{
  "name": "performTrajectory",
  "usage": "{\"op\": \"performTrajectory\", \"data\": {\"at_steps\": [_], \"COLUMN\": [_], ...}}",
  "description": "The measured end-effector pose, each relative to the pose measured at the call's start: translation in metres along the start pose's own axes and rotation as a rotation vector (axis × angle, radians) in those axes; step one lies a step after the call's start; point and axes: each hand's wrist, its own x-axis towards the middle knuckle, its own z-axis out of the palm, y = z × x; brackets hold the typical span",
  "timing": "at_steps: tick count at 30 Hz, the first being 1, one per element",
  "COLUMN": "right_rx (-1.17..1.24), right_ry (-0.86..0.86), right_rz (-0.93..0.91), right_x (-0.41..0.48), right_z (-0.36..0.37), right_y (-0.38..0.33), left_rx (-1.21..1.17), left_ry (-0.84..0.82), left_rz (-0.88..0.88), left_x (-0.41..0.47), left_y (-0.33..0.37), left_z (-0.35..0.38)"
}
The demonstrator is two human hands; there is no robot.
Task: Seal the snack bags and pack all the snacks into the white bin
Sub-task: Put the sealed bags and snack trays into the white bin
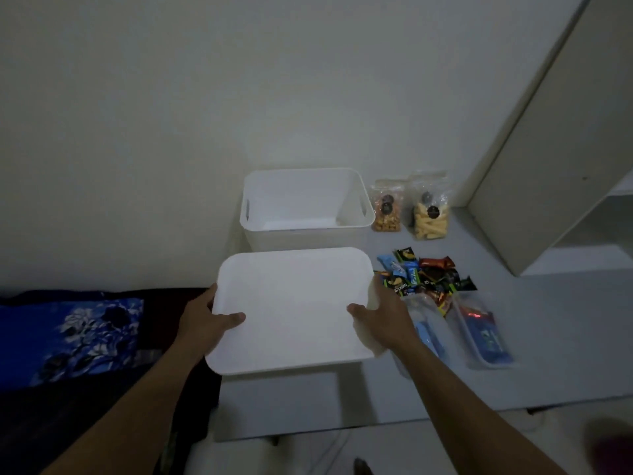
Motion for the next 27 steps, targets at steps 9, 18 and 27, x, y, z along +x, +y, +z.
{"op": "performTrajectory", "data": {"at_steps": [9,18,27], "right_rx": [-0.134,-0.309,-0.356], "right_ry": [-0.116,-0.140,-0.172], "right_rz": [0.169,0.155,0.077], "right_x": [0.003,0.008,0.003], "right_z": [0.054,0.070,0.080], "right_y": [0.066,0.084,0.084], "left_rx": [0.302,0.702,0.705], "left_ry": [-0.075,0.001,-0.069], "left_rz": [-0.119,-0.025,-0.084], "left_x": [0.016,0.018,0.016], "left_y": [-0.072,-0.093,-0.097], "left_z": [0.044,0.069,0.071]}}
